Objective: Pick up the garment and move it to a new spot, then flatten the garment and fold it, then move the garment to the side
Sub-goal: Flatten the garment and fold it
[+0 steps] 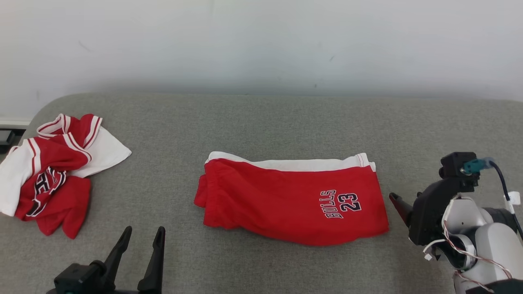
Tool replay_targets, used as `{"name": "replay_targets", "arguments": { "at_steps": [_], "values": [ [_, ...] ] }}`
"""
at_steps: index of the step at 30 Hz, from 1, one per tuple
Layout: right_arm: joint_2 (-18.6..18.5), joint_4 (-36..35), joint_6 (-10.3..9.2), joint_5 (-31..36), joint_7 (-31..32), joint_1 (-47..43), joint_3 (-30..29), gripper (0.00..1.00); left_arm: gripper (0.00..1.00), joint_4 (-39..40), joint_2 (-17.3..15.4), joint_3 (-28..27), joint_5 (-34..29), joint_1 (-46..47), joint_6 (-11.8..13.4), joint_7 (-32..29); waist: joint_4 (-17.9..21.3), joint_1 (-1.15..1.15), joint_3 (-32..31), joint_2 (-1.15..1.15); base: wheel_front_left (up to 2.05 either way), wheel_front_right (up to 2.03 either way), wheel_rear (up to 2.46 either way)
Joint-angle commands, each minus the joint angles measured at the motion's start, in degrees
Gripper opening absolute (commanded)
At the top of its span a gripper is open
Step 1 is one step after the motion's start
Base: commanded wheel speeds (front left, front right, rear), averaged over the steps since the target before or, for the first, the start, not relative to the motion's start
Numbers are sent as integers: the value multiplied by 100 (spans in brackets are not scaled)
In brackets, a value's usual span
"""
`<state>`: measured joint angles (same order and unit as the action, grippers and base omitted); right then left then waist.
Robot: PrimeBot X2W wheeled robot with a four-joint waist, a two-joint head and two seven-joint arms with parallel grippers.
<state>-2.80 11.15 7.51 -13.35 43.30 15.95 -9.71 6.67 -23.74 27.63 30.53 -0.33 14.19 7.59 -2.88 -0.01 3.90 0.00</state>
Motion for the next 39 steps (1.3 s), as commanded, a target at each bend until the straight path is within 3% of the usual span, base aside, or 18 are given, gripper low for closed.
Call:
{"name": "replay_targets", "arguments": {
  "at_steps": [1, 10, 19, 35, 37, 38, 39],
  "values": [
    [-19, 136, -4, 113, 89, 168, -25, 100, 100, -12, -39, -2, -28, 106, -12, -14, -59, 1, 30, 0, 0, 0, 0],
    [-18, 1479, -4, 313, 135, 931, -220, 100, 100, -121, -29, 98, -31, 224, -122, -29, -251, 1, 35, 0, 0, 0, 0],
    [-19, 2799, -4, 654, -111, 1541, -639, 100, 100, -244, -1, 179, 23, 313, -229, 9, -464, 1, 86, 0, 0, 0, 0],
    [-7, 4811, -4, 701, -809, 2329, -1145, 100, 100, -451, 33, 231, 78, 446, -326, 111, -708, 1, 146, 0, 0, 0, 0],
    [-2, 5012, -3, 753, -901, 2411, -1195, 66, 100, -473, 20, 221, 96, 450, -338, 132, -730, 1, 144, 0, 0, 0, 0],
    [1, 5102, -3, 787, -936, 2442, -1222, 41, 100, -481, 15, 218, 105, 450, -342, 129, -739, 1, 142, 0, 0, 0, 0],
    [1, 5196, -3, 830, -963, 2483, -1256, 25, 100, -488, 11, 217, 112, 450, -344, 136, -746, 1, 140, 0, 0, 0, 0]
  ]
}}
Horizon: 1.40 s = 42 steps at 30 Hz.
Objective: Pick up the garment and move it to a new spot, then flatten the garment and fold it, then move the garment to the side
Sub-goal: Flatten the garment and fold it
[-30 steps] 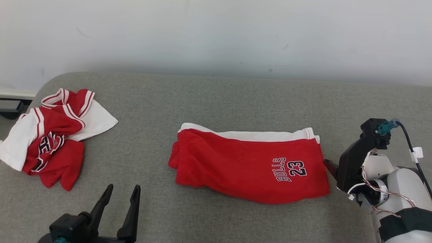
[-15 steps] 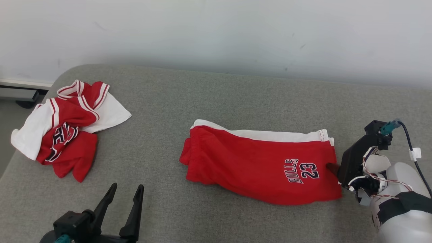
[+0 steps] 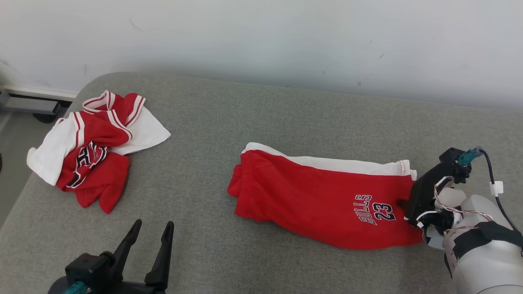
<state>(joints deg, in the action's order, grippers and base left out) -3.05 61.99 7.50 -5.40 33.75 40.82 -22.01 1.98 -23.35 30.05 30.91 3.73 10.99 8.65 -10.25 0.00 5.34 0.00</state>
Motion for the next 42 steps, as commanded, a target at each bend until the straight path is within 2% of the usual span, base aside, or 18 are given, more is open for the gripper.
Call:
{"name": "replay_targets", "arguments": {
  "at_steps": [1, 2, 3, 7, 13, 23, 28, 31, 35, 40, 42],
  "values": [
    [27, 196, -2, 85, -31, 31, -57, 16, 100, -25, -31, -25, 74, 45, -30, 35, -14, 0, -4, 0, 0, 0, 0],
    [26, 270, -3, 141, -63, 58, -87, 2, 100, -31, -30, -25, 81, 44, -34, 44, -18, 0, -4, 0, 0, 0, 0],
    [22, 336, -3, 193, -89, 89, -121, 0, 100, -38, -28, -25, 87, 40, -32, 49, -19, 0, -4, 0, 0, 0, 0],
    [8, 464, -6, 400, -178, 168, -297, 0, 100, -65, -24, -26, 121, 23, -21, 72, 11, 0, 1, 0, 0, 0, 0],
    [-156, 287, -8, 778, -154, 207, -704, 0, 100, -92, -25, -28, 113, 22, -17, 99, 78, 0, 1, 0, 0, 0, 0],
    [-643, -431, -7, 1431, 247, 139, -1488, 0, 100, -130, -32, -31, 108, 53, 7, 183, 191, 0, -42, 0, 0, 0, 0],
    [-456, -973, -7, 1781, 602, 91, -1663, 0, 100, -136, -55, -85, 142, 22, 49, 220, 229, 0, -113, 0, 0, 0, 0],
    [-257, -1161, -7, 1755, 780, 98, -1517, 0, 100, -132, -47, -72, 160, 4, 54, 220, 226, 0, -132, 0, 0, 0, 0],
    [-73, -1266, -7, 1307, 1044, 193, -1131, 0, 100, -144, -31, -43, 178, -18, 48, 215, 200, 0, -140, 0, 0, 0, 0],
    [7, -1429, -7, 525, 1315, 241, -282, 0, 100, -170, -9, -5, 200, -10, 26, 222, 139, 0, -148, 0, 0, 0, 0],
    [19, -1454, -7, 25, 1394, 249, 220, 0, 100, -188, 3, 18, 212, 10, 6, 216, 91, 0, -157, 0, 0, 0, 0]
  ]
}}
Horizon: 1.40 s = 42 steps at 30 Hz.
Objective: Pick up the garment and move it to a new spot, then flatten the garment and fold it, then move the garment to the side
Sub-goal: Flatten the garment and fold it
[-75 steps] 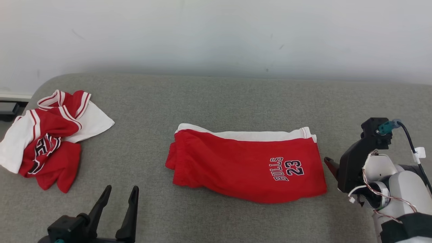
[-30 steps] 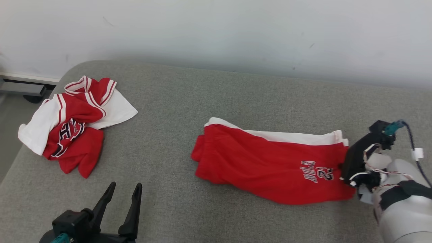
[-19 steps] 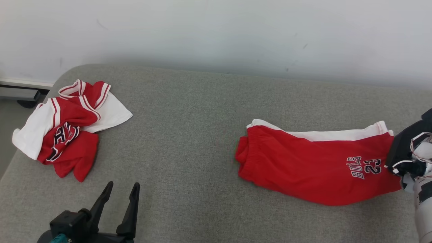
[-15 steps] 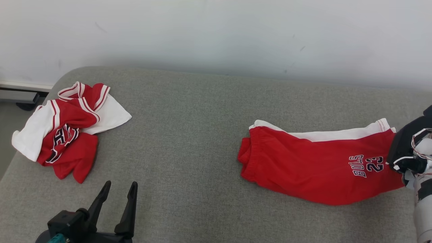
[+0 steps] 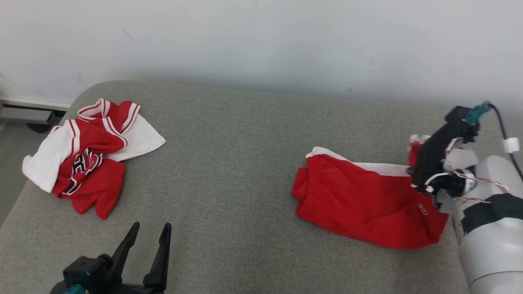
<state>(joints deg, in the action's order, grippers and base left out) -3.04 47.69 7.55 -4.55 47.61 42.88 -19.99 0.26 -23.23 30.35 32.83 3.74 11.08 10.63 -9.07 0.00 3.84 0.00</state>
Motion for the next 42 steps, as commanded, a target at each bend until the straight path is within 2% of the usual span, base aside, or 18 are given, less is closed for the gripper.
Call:
{"name": "replay_targets", "arguments": {
  "at_steps": [1, 5, 9, 14, 19, 26, 37, 38, 39, 42],
  "values": [
    [14, -47, -12, -320, 40, 22, 286, 0, 100, -26, -9, -3, 27, 17, -14, 19, -49, 0, -14, 0, 0, 0, 0],
    [8, -320, -12, -1391, 199, -194, 1336, 0, 100, -55, -4, 11, 45, 22, -32, 29, -130, 0, -36, 0, 0, 0, 0],
    [5, -705, -12, -2015, 263, -375, 2010, 0, 100, -64, -29, 10, 64, -1, -23, 33, -176, 0, -57, 0, 0, 0, 0],
    [6, -896, -12, -2358, 168, -483, 2392, 0, 100, -67, -21, 41, 66, -2, -8, 27, -212, 0, -88, 0, 0, 0, 0],
    [9, -780, -12, -2464, 9, -402, 2518, 0, 100, -72, -15, 79, 65, -4, -17, 12, -236, 0, -118, 0, 0, 0, 0],
    [8, -233, -12, -2720, -438, -130, 2701, 0, 100, -86, 4, 146, 71, 23, -41, -23, -300, 0, -158, 0, 0, 0, 0],
    [8, 1288, -11, -3277, -1369, 511, 3133, 0, 100, -133, 33, 242, 91, 82, -86, -9, -532, 0, -143, 0, 0, 0, 0],
    [9, 1377, -11, -3367, -1452, 562, 3225, 47, 100, -138, 30, 245, 96, 83, -87, -7, -546, 0, -138, 0, 0, 0, 0],
    [8, 1470, -11, -3480, -1512, 605, 3310, 100, 100, -140, 29, 246, 95, 88, -87, -5, -560, 0, -131, 0, 0, 0, 0],
    [5, 1591, -11, -3859, -1593, 706, 3641, 100, 100, -140, 34, 250, 95, 109, -81, 3, -584, 0, -112, 0, 0, 0, 0]
  ]
}}
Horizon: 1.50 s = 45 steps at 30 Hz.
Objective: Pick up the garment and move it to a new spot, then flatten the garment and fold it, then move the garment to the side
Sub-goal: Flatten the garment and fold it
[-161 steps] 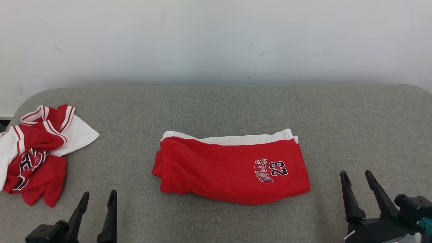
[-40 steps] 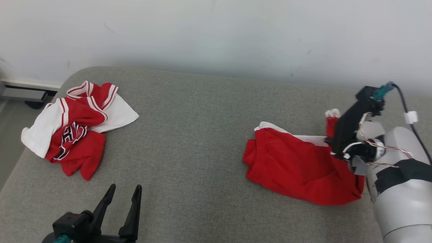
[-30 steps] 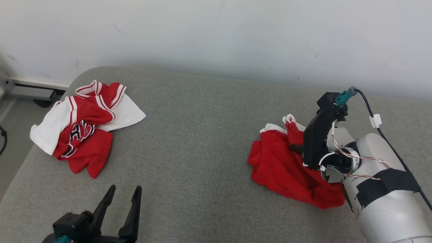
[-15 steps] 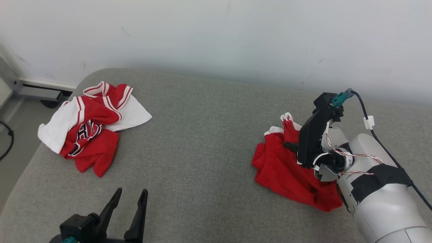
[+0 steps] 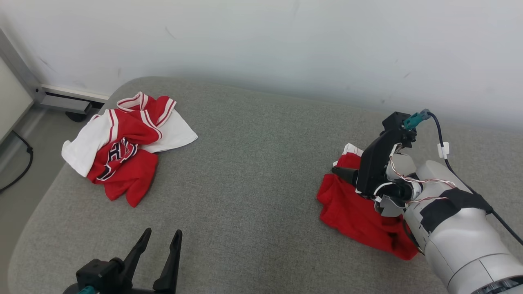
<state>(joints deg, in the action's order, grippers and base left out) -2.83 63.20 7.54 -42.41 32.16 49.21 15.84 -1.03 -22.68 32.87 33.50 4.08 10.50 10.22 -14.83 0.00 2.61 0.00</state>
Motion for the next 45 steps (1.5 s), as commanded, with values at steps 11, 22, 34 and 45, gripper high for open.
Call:
{"name": "replay_targets", "arguments": {
  "at_steps": [11, 22, 34, 45],
  "values": [
    [-18, 471, -10, -351, -1089, 718, 450, 100, 100, 69, -77, -56, 27, 13, 88, 81, 214, 0, 35, 0, 0, 0, 0],
    [-744, 837, -10, 283, -1910, 377, 540, 100, 100, 149, -111, -79, 59, -59, 157, 100, 489, 0, 89, 0, 0, 0, 0],
    [-835, 155, -10, 48, -1853, -510, 619, 0, 100, 112, -121, -49, 76, 105, 120, 92, 657, 0, 211, 0, 0, 0, 0],
    [-719, -627, -10, 143, -1150, -972, 821, 0, 100, 61, -109, -14, 111, 107, 102, 112, 528, 0, 234, 0, 0, 0, 0]
  ]
}}
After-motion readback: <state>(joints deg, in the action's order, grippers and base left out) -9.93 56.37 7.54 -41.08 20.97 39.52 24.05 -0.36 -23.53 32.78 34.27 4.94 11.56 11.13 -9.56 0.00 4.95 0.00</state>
